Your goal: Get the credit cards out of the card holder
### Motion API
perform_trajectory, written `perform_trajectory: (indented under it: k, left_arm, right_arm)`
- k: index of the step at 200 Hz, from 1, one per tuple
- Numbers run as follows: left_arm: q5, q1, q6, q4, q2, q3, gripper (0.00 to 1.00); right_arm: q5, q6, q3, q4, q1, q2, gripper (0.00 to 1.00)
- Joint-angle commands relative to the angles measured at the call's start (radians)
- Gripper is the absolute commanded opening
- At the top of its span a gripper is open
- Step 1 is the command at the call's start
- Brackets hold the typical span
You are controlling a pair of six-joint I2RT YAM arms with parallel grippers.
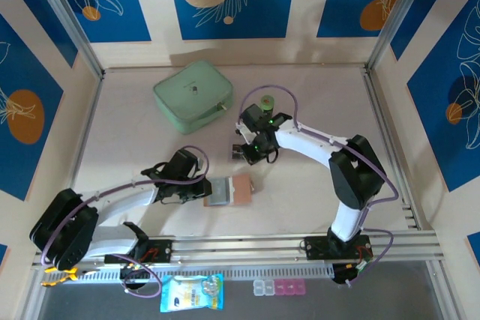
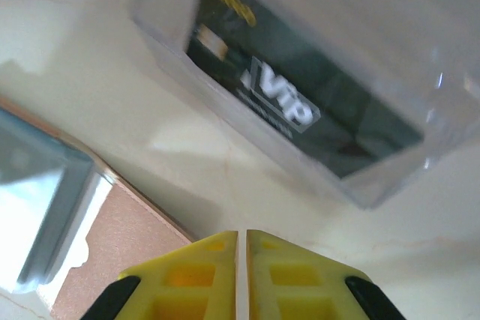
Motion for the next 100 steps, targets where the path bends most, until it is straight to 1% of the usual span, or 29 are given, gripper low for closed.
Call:
perform_trajectory:
  k: [1, 17, 28, 72, 100]
  left_arm:
    - [0.018, 0.007, 0.005, 0.021, 0.010, -0.015, 0.14]
    - [0.019, 0.007, 0.004, 0.021, 0.014, -0.014, 0.14]
    - [0.022, 0.006, 0.006, 0.016, 0.015, -0.013, 0.14]
    - [0.013, 0.006, 0.008, -0.004, -0.003, -0.008, 0.14]
    - [0.008, 0.007, 0.005, -0.009, -0.010, -0.007, 0.14]
  right_arm:
    - [-0.039, 0.220, -0.085, 0.164, -0.010, -0.057, 0.13]
    - [-0.046, 0.252, -0.117, 0.212, -0.019, -0.050, 0.13]
    - [-0.030, 0.258, -0.122, 0.222, -0.020, -0.037, 0.13]
    - [0.047, 0.263, -0.112, 0.256, -0.031, 0.007, 0.13]
    - [0.054, 0.259, -0.101, 0.264, -0.039, 0.025, 0.13]
